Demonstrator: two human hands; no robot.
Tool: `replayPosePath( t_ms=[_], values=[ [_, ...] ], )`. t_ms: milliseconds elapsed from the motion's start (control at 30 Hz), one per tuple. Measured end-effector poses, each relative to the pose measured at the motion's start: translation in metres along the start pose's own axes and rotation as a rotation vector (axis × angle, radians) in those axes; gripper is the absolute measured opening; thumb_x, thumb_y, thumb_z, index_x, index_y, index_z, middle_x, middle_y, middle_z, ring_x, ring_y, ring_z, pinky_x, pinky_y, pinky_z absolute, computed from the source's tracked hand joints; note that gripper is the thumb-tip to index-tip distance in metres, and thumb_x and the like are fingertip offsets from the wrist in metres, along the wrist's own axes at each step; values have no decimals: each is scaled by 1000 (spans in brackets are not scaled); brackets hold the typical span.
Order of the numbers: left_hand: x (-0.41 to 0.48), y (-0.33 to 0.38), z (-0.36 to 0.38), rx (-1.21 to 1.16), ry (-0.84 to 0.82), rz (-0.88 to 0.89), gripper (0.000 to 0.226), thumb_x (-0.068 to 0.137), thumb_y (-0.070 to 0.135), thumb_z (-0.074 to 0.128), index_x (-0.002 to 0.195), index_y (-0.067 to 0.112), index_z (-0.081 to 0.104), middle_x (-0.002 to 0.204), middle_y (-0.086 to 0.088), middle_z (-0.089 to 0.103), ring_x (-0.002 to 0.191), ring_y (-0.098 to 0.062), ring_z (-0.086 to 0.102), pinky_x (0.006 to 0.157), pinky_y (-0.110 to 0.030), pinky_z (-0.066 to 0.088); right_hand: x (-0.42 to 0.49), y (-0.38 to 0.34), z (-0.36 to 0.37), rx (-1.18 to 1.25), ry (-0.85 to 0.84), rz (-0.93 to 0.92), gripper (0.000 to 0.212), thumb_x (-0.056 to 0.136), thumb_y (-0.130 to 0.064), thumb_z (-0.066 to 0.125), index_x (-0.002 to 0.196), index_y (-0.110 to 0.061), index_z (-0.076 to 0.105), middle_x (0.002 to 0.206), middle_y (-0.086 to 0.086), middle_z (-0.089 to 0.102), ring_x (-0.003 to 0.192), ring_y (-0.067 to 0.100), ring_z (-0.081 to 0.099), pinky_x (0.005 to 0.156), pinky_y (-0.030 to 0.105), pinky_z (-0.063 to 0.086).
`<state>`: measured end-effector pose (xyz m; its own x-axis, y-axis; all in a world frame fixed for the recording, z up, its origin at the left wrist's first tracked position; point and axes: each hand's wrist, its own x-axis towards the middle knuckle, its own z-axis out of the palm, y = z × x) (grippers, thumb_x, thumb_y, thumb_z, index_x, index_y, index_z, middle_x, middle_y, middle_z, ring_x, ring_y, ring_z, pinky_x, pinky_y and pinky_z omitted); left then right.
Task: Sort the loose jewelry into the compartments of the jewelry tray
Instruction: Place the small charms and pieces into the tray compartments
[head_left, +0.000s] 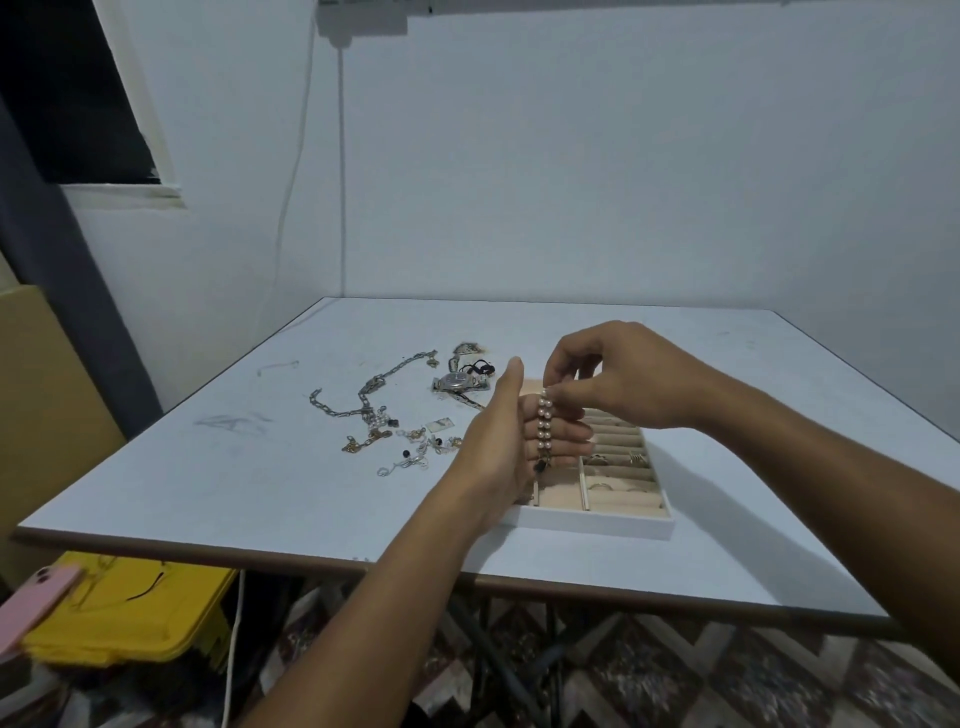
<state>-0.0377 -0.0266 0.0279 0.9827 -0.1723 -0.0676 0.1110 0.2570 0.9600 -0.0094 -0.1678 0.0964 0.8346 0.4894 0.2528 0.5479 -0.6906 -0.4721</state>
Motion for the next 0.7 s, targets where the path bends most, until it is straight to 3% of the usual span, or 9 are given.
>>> replayPosePath(
  t_ms=[67,200,300,567,700],
  values=[
    [-1,-1,3,20,-4,-19,76,96,62,25,95,-1,68,77,-16,70,78,-29,69,81,-40,54,-4,3,1,10,1,3,3,81,-21,69,79,-24,71,77,-7,71,76,6,61,69,19,47],
    [-2,-1,9,15,-3,-47,73,95,62,27,87,2,68,73,-14,70,68,-23,69,62,-32,55,-9,9,3,27,13,25,3,81,-22,70,80,-24,71,76,-8,69,75,5,61,64,14,44],
    [-1,-2,10,7,6,-47,70,96,60,29,82,4,67,71,-15,68,65,-23,68,57,-28,53,-12,12,4,40,20,39,2,80,-23,71,79,-25,71,76,-9,68,74,5,60,62,12,42],
    [2,-2,10,56,-20,-48,69,97,60,25,84,6,66,74,-12,69,71,-25,68,63,-29,57,-18,22,6,78,43,66,6,79,-19,72,78,-26,71,76,-10,68,72,4,59,60,8,41],
    [4,-2,8,47,-10,-47,67,97,59,27,85,5,65,74,-13,69,70,-26,68,64,-30,58,-20,25,5,81,54,74,8,79,-20,71,77,-27,70,77,-9,69,74,7,60,62,13,42]
  ],
)
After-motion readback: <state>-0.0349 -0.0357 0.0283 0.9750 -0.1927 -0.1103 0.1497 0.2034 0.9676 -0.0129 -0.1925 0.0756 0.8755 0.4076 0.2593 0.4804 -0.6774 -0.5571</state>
